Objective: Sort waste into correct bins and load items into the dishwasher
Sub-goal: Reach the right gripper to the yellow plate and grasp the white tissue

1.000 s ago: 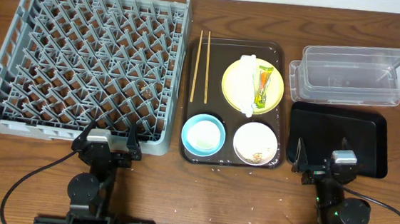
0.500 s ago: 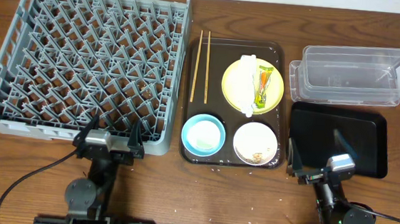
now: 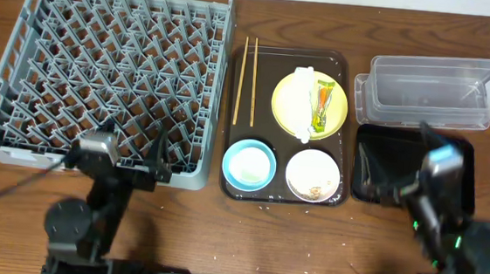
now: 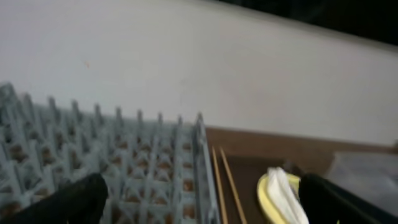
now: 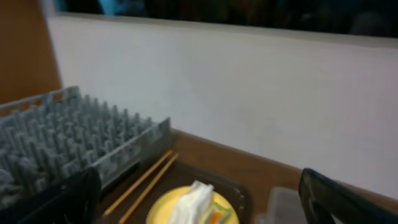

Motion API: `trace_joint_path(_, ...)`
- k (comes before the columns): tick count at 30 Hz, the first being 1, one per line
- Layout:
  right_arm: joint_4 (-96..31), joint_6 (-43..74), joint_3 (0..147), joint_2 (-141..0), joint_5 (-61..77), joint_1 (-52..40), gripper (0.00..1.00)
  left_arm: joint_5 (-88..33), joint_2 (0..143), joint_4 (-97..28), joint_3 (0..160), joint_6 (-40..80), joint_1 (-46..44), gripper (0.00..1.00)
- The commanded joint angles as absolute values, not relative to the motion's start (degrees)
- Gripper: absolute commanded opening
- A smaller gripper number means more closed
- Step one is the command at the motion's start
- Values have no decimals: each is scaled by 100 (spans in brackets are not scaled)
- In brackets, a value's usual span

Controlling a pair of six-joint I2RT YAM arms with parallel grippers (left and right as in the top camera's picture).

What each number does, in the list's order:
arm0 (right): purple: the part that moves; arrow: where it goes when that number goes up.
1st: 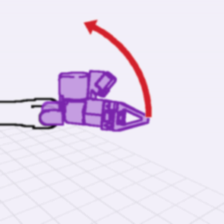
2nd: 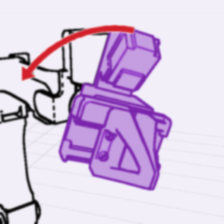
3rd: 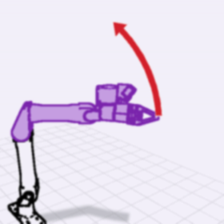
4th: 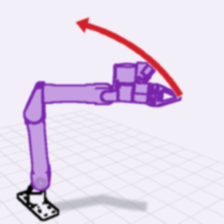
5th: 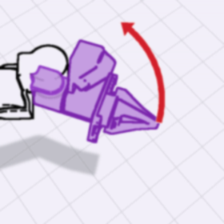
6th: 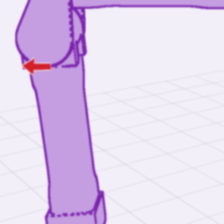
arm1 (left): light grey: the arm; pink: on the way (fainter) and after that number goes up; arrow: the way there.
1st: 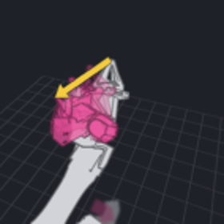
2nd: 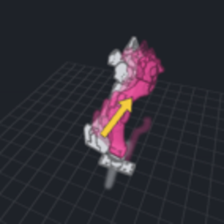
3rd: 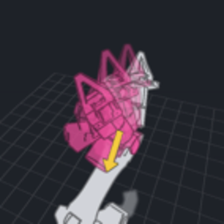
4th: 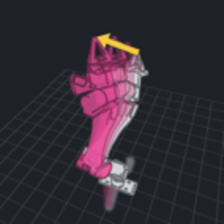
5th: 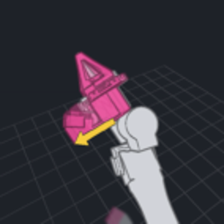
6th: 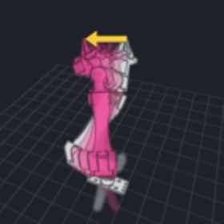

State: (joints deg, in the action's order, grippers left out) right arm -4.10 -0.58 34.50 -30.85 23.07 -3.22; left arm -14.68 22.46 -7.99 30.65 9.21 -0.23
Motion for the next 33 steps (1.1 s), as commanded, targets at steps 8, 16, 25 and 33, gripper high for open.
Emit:
trace_joint_path(8, -2609, -607, 5795, -5876, 3291, -255, 99, -2418, 3964, -1817, 4449, 1002, -51, 99)
trace_joint_path(16, -2674, 123, 5857, -6558, 4407, -259, 99, -2810, 4021, -1903, 4449, 1022, -51, 99)
trace_joint_path(25, -2891, 541, 5951, -6737, 2998, -1149, 99, -2810, 4034, -2097, 4449, 1022, -51, 99)
trace_joint_path(33, -3597, 727, 6541, -8001, 1114, -2198, 99, -2808, 4034, -2097, 4449, 1387, -51, 99)
